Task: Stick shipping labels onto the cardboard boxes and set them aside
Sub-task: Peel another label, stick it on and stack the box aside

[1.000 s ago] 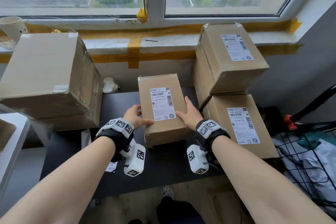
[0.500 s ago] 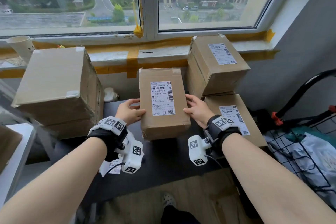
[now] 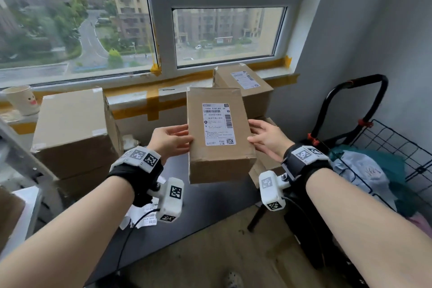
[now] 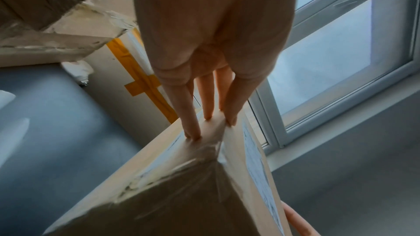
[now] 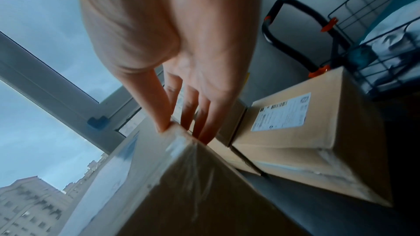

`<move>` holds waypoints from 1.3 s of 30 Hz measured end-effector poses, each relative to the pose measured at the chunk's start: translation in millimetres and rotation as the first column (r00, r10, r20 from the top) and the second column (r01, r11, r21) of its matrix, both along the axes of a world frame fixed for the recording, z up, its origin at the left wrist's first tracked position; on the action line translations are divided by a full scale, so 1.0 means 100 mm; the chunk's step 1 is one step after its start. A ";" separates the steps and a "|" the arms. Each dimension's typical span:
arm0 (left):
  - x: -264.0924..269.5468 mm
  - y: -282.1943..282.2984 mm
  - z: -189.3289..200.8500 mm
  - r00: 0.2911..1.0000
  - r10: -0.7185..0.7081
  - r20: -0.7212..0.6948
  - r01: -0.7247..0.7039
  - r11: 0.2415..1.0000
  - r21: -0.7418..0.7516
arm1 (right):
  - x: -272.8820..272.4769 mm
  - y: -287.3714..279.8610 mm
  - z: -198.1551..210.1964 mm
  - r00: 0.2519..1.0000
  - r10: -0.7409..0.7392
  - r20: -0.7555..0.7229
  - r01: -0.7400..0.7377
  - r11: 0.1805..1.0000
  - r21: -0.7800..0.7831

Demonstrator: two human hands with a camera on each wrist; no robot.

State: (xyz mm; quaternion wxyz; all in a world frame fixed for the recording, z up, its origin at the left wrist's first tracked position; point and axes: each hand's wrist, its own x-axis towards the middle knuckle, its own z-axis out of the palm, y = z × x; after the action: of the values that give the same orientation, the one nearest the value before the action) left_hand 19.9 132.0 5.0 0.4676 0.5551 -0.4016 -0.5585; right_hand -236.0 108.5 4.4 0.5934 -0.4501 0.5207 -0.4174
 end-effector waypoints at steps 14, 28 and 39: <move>-1.31 -0.15 -0.04 0.993 -0.110 -0.049 0.114 0.989 0.090 | -1.28 0.05 0.11 0.990 -0.040 -0.135 0.052 0.995 0.091; -2.12 -0.71 -0.16 0.992 0.095 -0.083 -0.080 0.982 0.174 | -1.95 -1.13 -0.07 0.986 0.104 -0.133 -0.082 0.984 0.159; -2.23 -0.79 -0.25 0.996 0.090 -0.019 -0.086 0.984 0.154 | -2.06 -1.35 -0.18 0.974 0.141 -0.175 -0.111 0.979 0.172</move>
State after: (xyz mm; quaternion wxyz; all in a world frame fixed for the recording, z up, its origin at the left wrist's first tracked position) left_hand -203.2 53.3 -19.7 0.4530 0.5992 -0.3266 -0.5737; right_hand -442.0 -26.5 -13.2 0.6021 -0.4698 0.5761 -0.2913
